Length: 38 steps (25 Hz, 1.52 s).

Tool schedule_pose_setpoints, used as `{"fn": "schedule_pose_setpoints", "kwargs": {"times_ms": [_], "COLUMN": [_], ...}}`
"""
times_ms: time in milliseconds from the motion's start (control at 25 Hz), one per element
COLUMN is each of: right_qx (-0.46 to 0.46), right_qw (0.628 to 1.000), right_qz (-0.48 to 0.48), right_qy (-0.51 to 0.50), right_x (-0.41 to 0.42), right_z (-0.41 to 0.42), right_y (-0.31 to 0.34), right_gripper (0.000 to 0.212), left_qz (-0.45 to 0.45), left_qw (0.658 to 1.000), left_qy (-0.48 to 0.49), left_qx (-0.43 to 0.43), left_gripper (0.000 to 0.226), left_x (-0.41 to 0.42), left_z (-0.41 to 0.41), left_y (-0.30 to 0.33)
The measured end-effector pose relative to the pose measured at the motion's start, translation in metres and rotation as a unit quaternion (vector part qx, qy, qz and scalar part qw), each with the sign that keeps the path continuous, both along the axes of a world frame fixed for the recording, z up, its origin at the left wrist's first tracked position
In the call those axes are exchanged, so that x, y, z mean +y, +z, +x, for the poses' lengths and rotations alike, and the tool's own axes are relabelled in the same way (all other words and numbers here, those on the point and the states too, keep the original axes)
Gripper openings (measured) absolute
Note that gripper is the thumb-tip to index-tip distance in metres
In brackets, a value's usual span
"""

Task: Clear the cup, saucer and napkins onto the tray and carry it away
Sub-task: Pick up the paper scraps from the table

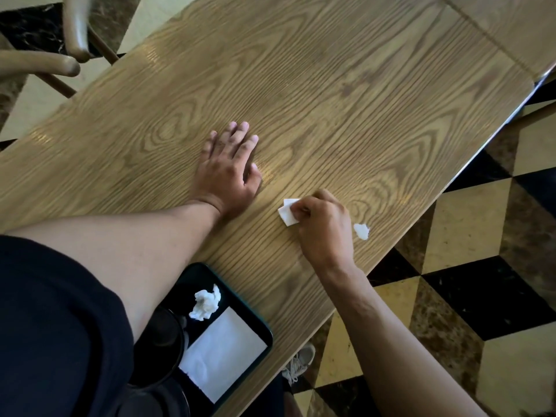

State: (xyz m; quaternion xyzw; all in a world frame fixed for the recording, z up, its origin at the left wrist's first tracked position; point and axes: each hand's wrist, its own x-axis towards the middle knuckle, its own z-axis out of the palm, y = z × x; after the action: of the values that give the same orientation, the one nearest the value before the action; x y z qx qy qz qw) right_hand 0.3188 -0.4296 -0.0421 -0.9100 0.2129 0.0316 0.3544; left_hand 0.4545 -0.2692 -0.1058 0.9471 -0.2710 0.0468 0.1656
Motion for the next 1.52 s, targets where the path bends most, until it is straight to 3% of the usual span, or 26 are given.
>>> {"fn": "schedule_pose_setpoints", "kwargs": {"times_ms": [120, 200, 320, 560, 800, 920, 1080, 1280, 1440, 1520], "right_qx": [-0.003, 0.033, 0.075, 0.018, 0.041, 0.043, 0.002, -0.016, -0.025, -0.013], "right_qw": [0.993, 0.992, 0.994, 0.991, 0.998, 0.991, 0.983, 0.987, 0.998, 0.999], "right_qz": [0.001, 0.011, 0.01, -0.004, 0.026, 0.026, -0.038, -0.063, -0.058, -0.045], "right_qy": [0.114, 0.123, 0.079, -0.13, -0.04, -0.123, -0.18, -0.146, -0.001, 0.008], "right_x": [0.006, 0.005, -0.001, -0.009, 0.041, 0.002, -0.068, -0.091, -0.049, -0.051], "right_z": [-0.046, -0.093, -0.111, -0.007, -0.119, -0.128, -0.071, -0.025, -0.078, -0.094], "right_y": [0.005, 0.012, 0.017, 0.002, 0.017, 0.019, 0.012, 0.008, 0.008, 0.01], "right_gripper": [0.012, 0.013, 0.018, 0.019, 0.022, 0.023, 0.013, 0.014, 0.014, 0.014], "left_qz": [-0.003, -0.004, -0.001, -0.01, -0.01, -0.005, -0.004, 0.0, -0.004, -0.004], "left_qw": [1.0, 1.0, 1.0, 1.0, 1.0, 1.0, 1.0, 1.0, 1.0, 1.0], "left_qy": [0.002, 0.004, 0.009, 0.003, 0.004, 0.006, 0.003, 0.002, 0.003, 0.006], "left_qx": [-0.006, -0.011, -0.007, 0.001, 0.0, 0.003, 0.001, 0.006, -0.001, -0.004], "left_gripper": [0.056, 0.055, 0.054, 0.057, 0.057, 0.057, 0.058, 0.059, 0.058, 0.057], "left_x": [0.0, 0.0, 0.0, 0.0, 0.0, 0.001, 0.0, 0.001, 0.0, 0.002], "left_z": [-0.001, 0.0, -0.001, 0.0, -0.001, -0.001, -0.002, -0.001, -0.001, -0.001], "left_y": [-0.002, -0.002, -0.002, -0.001, -0.001, -0.001, -0.001, 0.0, 0.0, -0.001]}}
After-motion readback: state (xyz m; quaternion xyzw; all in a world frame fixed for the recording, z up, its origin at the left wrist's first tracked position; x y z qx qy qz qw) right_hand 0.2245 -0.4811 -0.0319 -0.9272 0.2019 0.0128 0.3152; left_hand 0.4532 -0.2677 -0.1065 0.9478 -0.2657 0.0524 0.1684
